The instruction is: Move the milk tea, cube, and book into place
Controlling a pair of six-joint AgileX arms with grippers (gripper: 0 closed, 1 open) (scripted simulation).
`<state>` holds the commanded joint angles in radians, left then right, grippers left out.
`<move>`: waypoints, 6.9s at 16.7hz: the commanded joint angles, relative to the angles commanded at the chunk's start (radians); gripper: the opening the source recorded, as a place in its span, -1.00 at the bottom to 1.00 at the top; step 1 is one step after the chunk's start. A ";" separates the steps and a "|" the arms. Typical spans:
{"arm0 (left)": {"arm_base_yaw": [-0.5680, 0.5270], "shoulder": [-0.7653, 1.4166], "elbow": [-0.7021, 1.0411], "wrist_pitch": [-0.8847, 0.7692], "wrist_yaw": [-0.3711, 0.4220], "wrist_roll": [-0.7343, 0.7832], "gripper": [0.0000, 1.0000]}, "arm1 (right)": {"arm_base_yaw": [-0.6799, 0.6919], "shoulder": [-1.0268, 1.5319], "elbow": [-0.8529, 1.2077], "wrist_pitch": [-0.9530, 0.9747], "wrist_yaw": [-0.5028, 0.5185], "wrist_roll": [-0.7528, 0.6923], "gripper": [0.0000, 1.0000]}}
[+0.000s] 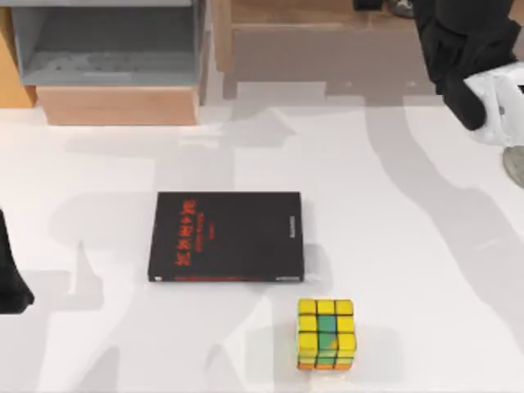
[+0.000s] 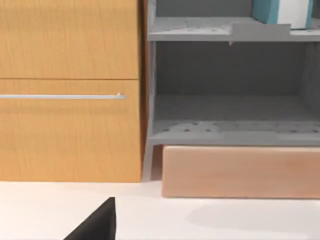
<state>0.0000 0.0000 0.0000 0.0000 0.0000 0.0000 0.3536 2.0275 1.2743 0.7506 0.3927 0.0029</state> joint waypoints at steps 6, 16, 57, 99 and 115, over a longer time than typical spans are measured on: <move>0.000 0.000 0.000 0.000 0.000 0.000 1.00 | -0.035 0.116 0.180 -0.064 -0.033 -0.001 1.00; 0.000 0.000 0.000 0.000 0.000 0.000 1.00 | -0.035 0.116 0.180 -0.064 -0.033 -0.001 -0.06; 0.000 0.000 0.000 0.000 0.000 0.000 1.00 | -0.085 -0.141 -0.620 0.508 -0.342 0.011 -1.00; 0.000 0.000 0.000 0.000 0.000 0.000 1.00 | -0.501 0.111 -0.659 0.777 -0.502 0.001 1.00; 0.000 0.000 0.000 0.000 0.000 0.000 1.00 | -0.509 0.077 -0.780 0.861 -0.515 0.002 1.00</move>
<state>0.0000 0.0000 0.0000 0.0000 0.0000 0.0000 -0.1553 2.1047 0.4938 1.6115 -0.1221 0.0048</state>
